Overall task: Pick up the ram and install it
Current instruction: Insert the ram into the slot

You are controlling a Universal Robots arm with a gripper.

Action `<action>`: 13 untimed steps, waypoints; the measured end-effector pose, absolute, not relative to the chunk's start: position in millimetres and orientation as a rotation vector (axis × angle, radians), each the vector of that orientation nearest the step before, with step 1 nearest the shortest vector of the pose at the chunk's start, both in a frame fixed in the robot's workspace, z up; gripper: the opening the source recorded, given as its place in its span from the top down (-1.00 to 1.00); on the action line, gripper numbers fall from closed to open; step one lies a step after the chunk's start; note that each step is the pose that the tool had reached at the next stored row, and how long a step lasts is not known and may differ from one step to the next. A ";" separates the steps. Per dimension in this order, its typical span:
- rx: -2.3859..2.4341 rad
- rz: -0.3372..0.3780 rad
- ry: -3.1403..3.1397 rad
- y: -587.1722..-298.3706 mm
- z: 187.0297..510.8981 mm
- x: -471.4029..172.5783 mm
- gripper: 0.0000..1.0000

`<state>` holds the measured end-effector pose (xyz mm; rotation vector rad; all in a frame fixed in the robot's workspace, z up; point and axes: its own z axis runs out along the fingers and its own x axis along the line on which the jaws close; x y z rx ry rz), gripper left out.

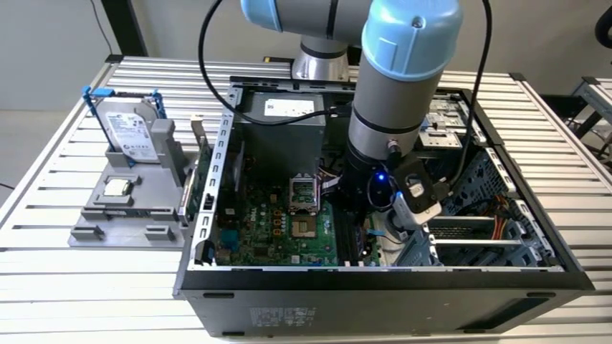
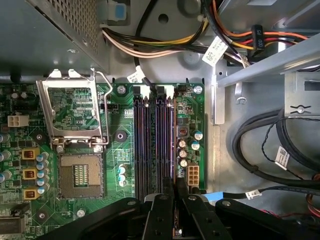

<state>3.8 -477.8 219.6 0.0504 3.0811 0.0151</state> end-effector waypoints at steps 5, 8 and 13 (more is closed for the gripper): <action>0.048 0.007 3.084 -477.7 217.4 3.8 1.00; 0.042 0.005 3.085 -477.8 217.5 3.8 1.00; 0.039 -0.006 3.087 -477.7 214.6 3.9 1.00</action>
